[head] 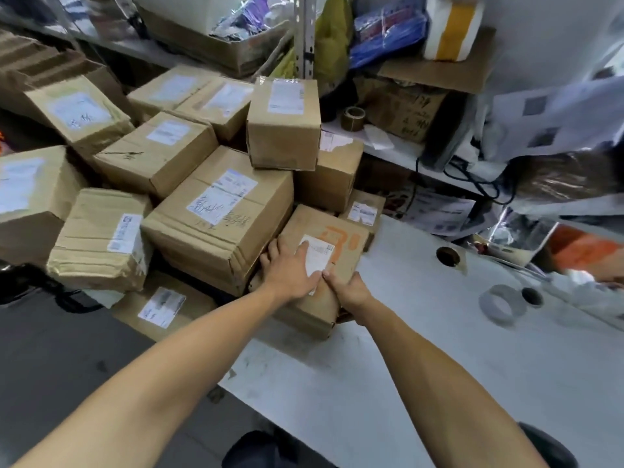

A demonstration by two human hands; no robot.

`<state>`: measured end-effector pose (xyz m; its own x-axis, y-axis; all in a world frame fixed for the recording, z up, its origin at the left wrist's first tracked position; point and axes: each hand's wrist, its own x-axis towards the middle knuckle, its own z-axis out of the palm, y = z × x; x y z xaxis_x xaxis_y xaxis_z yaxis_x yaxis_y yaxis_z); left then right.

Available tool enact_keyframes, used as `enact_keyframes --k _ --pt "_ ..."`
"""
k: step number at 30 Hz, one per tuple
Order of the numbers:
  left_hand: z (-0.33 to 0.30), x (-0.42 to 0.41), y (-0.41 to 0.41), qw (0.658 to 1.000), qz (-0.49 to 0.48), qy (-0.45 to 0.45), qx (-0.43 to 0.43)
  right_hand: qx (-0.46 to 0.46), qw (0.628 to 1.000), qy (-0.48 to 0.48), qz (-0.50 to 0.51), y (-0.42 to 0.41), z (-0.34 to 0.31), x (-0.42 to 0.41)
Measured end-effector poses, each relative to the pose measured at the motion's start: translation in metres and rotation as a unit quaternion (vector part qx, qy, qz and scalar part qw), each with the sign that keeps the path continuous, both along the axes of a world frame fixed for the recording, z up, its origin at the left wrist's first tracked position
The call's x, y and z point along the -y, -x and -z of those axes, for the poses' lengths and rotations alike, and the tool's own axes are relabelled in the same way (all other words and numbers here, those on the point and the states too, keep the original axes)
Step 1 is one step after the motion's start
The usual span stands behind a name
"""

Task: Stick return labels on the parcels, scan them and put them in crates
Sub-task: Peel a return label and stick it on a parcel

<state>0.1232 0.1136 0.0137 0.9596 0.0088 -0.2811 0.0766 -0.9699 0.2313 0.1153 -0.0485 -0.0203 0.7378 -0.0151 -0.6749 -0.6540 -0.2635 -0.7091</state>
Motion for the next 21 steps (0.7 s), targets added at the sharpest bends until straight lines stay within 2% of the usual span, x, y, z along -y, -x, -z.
enact_keyframes --k 3,5,9,11,13,16,19,21 --pt "-0.002 0.001 0.008 0.998 -0.05 0.043 0.025 0.007 1.0 -0.007 -0.017 0.012 0.004 0.013" --pt "-0.003 0.006 0.017 0.994 -0.082 0.074 0.012 0.002 1.0 -0.004 -0.027 0.026 0.0 0.029" --pt "0.002 0.031 0.041 0.973 -0.14 0.166 -0.076 -0.005 1.0 0.002 -0.029 0.062 -0.011 0.074" --pt "0.008 0.049 0.056 0.95 -0.144 0.247 -0.123 -0.004 1.0 -0.002 -0.009 0.08 -0.012 0.101" --pt "0.014 0.07 0.069 0.938 -0.131 0.288 -0.142 0.005 1.0 -0.005 0.011 0.101 -0.013 0.126" --pt "0.009 0.108 0.086 0.935 -0.11 0.317 -0.115 0.056 0.997 -0.02 0.058 0.123 -0.011 0.159" --pt "-0.005 0.143 0.095 0.927 -0.113 0.355 -0.043 0.162 0.979 -0.032 0.122 0.128 -0.017 0.184" --pt "-0.015 0.166 0.098 0.928 -0.102 0.359 0.005 0.205 0.97 -0.001 0.135 0.126 -0.025 0.2"
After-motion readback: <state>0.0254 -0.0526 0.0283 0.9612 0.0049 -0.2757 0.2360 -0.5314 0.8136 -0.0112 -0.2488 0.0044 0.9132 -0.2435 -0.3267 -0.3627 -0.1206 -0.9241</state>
